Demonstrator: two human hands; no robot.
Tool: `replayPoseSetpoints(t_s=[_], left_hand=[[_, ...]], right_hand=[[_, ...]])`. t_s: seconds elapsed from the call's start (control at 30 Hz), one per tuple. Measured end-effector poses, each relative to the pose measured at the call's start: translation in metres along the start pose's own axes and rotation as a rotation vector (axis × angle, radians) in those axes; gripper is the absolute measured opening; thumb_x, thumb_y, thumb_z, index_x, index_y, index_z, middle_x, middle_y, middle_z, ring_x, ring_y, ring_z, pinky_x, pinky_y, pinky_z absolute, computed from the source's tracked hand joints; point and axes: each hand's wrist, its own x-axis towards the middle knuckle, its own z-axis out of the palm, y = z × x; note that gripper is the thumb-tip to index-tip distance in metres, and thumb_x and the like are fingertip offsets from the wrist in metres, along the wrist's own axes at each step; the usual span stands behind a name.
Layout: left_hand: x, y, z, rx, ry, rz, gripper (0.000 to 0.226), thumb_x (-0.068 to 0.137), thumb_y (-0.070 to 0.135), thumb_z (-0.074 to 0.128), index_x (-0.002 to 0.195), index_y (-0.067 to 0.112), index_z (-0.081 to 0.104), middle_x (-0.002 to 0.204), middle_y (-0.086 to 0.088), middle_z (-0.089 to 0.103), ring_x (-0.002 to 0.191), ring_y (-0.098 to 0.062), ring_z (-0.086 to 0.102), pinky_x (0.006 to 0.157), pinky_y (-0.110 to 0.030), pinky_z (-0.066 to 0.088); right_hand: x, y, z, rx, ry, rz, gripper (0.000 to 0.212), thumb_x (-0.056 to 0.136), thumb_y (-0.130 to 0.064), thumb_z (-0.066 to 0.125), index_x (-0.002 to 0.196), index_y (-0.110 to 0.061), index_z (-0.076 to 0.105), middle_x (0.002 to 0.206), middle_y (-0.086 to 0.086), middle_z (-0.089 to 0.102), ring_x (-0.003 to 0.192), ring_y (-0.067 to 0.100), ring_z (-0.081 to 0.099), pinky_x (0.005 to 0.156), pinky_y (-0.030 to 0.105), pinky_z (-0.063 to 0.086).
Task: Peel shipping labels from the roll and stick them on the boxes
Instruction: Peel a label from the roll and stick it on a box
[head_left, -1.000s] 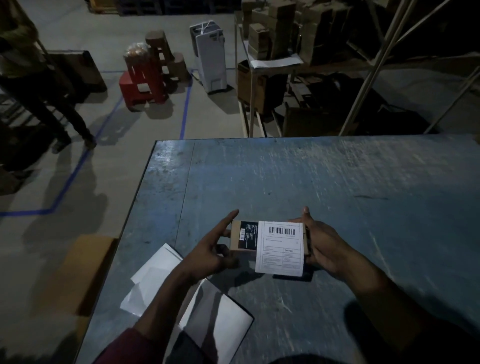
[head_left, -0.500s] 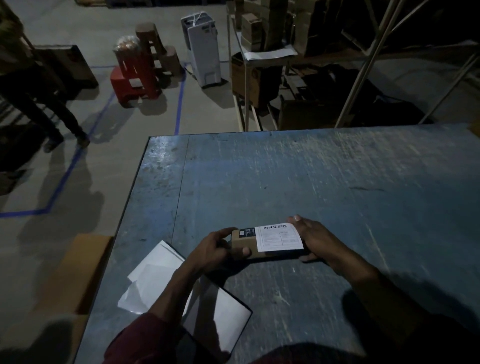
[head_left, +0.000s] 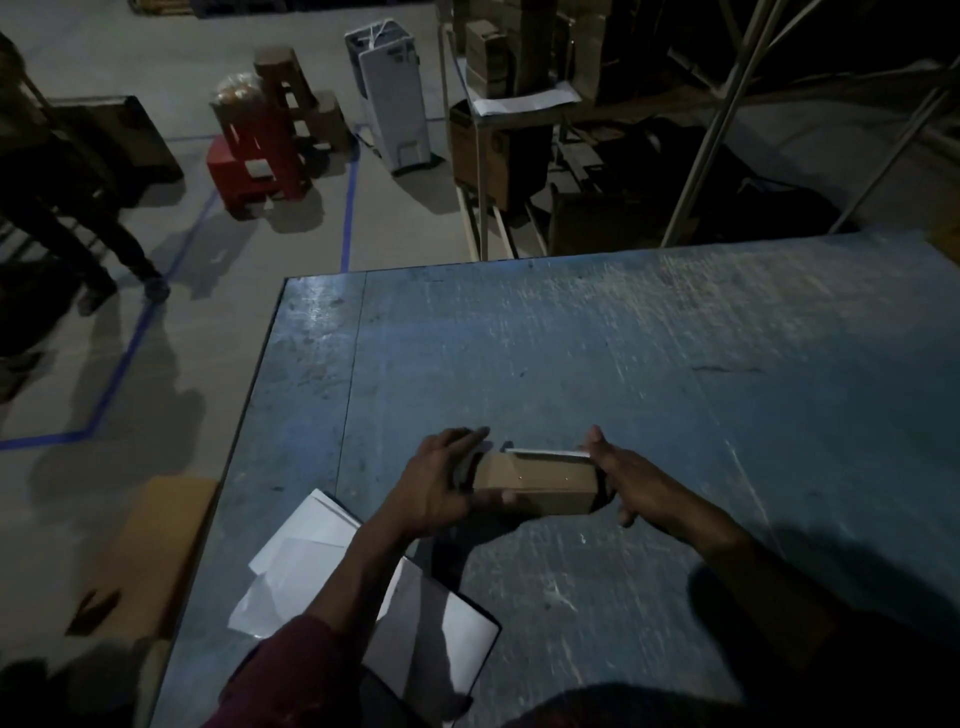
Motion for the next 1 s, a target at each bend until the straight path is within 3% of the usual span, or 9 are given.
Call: replayPoseSetpoints(t_s=[0.07,0.13,0.2,0.27,0.43,0.53,0.67,0.77,1.0], left_hand=[[0.002,0.010,0.005,-0.038,0.001,0.059,0.120,0.056,0.076,0.083,0.159,0.027,0.043,0.157,-0.002,0.048,0.144,-0.022,0.041,0.119,-0.042,0.037],[0.006,0.015,0.010,-0.078,0.007,0.066,0.122,0.048,0.068,0.091,0.155,0.028,0.048,0.154,-0.003,0.052,0.143,-0.022,0.046,0.120,-0.048,0.039],[0.012,0.010,0.016,-0.056,0.037,0.136,0.109,0.050,0.068,0.090,0.147,0.030,0.058,0.146,-0.001,0.061,0.140,-0.021,0.051,0.114,-0.054,0.044],[0.017,0.002,0.022,0.015,0.066,0.250,0.085,0.063,0.061,0.083,0.140,0.030,0.065,0.141,0.006,0.066,0.140,-0.021,0.054,0.107,-0.057,0.047],[0.018,-0.008,0.036,0.164,0.137,0.349,0.064,0.084,0.067,0.065,0.136,0.030,0.070,0.149,0.008,0.060,0.145,-0.022,0.050,0.110,-0.050,0.044],[0.017,-0.011,0.038,0.198,0.162,0.391,0.063,0.087,0.069,0.060,0.135,0.030,0.070,0.151,0.009,0.057,0.148,-0.022,0.044,0.109,-0.045,0.039],[0.018,-0.014,0.039,0.242,0.151,0.392,0.056,0.089,0.059,0.063,0.137,0.031,0.068,0.152,0.009,0.056,0.150,-0.021,0.041,0.116,-0.052,0.033],[0.014,-0.017,0.045,0.320,0.223,0.492,0.046,0.094,0.044,0.063,0.136,0.026,0.068,0.152,0.006,0.057,0.150,-0.025,0.042,0.116,-0.057,0.033],[0.007,-0.016,0.057,0.366,0.365,0.561,0.043,0.102,0.043,0.052,0.130,0.019,0.073,0.143,-0.003,0.065,0.142,-0.030,0.053,0.116,-0.059,0.039]], right_hand=[[0.000,0.003,-0.003,0.002,-0.034,-0.088,0.098,0.073,-0.100,0.024,0.139,-0.034,0.055,0.127,0.001,0.064,0.092,0.010,0.062,0.075,0.025,0.050],[0.001,0.012,-0.005,-0.036,-0.085,-0.216,0.110,0.062,-0.103,0.049,0.151,-0.038,0.045,0.150,-0.005,0.052,0.121,0.007,0.056,0.084,0.021,0.051],[0.001,0.023,-0.007,-0.155,-0.058,-0.330,0.116,0.060,-0.082,0.081,0.158,-0.044,0.031,0.159,-0.014,0.037,0.141,0.009,0.041,0.105,0.030,0.048],[0.005,0.029,-0.009,-0.285,-0.010,-0.430,0.120,0.061,-0.059,0.095,0.158,-0.046,0.026,0.158,-0.023,0.031,0.146,0.006,0.034,0.119,0.032,0.036],[0.015,0.031,-0.001,-0.426,0.050,-0.606,0.104,0.073,-0.033,0.093,0.158,-0.040,0.033,0.159,-0.028,0.028,0.149,-0.006,0.024,0.123,0.022,0.021],[0.021,0.040,0.006,-0.485,0.075,-0.674,0.098,0.077,-0.027,0.090,0.158,-0.035,0.037,0.160,-0.024,0.032,0.152,-0.005,0.023,0.125,0.023,0.023],[0.025,0.045,0.009,-0.579,0.132,-0.735,0.092,0.081,-0.021,0.086,0.158,-0.033,0.038,0.162,-0.022,0.030,0.152,-0.005,0.020,0.123,0.026,0.030],[0.026,0.046,0.009,-0.650,0.179,-0.830,0.088,0.081,-0.019,0.085,0.157,-0.029,0.043,0.163,-0.017,0.033,0.156,0.006,0.021,0.119,0.032,0.031],[0.025,0.053,0.010,-0.716,0.316,-1.004,0.073,0.082,-0.016,0.086,0.148,-0.024,0.056,0.158,-0.006,0.047,0.151,0.021,0.038,0.112,0.042,0.041]])
